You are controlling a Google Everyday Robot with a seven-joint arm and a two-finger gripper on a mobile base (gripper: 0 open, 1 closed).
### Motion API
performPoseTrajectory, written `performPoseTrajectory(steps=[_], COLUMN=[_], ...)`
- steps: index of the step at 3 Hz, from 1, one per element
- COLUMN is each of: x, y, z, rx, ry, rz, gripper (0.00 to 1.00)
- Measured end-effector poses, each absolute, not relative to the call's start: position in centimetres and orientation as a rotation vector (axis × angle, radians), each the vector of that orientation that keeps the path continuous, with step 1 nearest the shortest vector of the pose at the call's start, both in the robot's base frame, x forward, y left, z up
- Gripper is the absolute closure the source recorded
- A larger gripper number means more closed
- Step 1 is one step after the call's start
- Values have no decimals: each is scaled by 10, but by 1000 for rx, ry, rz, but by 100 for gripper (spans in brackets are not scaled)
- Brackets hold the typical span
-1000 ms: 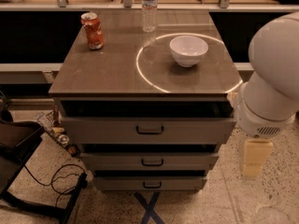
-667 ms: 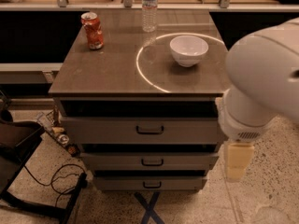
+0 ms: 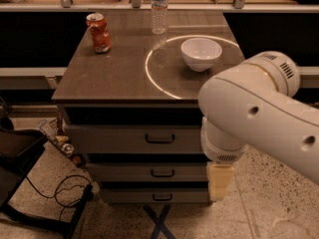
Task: Open top drawer
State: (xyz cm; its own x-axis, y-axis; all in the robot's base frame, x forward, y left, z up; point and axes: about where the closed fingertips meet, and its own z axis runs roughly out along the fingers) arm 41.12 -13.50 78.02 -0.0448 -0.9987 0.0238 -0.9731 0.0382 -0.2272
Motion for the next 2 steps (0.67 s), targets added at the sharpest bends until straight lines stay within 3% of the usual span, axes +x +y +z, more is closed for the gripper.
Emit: performPoseTrajectory(steps=[2], x=[428], y=[-90], z=[745], rx=[-2091], ry=[2087], rz=[-145], gripper=[0])
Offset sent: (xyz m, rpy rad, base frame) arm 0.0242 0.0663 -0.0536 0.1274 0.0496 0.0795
